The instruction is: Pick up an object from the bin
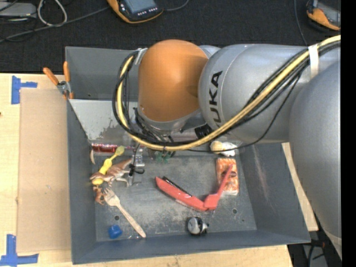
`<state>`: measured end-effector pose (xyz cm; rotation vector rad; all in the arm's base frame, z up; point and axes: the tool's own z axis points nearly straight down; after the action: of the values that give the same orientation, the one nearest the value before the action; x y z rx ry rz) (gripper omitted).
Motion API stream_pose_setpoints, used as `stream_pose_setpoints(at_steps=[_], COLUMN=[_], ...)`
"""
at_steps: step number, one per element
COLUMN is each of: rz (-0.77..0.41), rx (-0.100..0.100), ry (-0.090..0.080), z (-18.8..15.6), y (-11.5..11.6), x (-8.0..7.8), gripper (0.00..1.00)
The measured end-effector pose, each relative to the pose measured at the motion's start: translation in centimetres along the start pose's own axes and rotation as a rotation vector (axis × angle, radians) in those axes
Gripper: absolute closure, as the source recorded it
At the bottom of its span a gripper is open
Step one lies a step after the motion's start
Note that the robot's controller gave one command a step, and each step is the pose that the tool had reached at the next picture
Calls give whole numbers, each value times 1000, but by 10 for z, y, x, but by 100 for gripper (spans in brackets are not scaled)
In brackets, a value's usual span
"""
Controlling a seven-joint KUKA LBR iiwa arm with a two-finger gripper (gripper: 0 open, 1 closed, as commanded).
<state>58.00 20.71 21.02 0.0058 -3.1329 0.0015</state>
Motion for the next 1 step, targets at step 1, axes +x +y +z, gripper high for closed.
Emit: stream_pose_setpoints(at_steps=[1], rz=[5], rx=[-1], ry=[-8], z=[-5], y=[-1], x=[-2], gripper=[0])
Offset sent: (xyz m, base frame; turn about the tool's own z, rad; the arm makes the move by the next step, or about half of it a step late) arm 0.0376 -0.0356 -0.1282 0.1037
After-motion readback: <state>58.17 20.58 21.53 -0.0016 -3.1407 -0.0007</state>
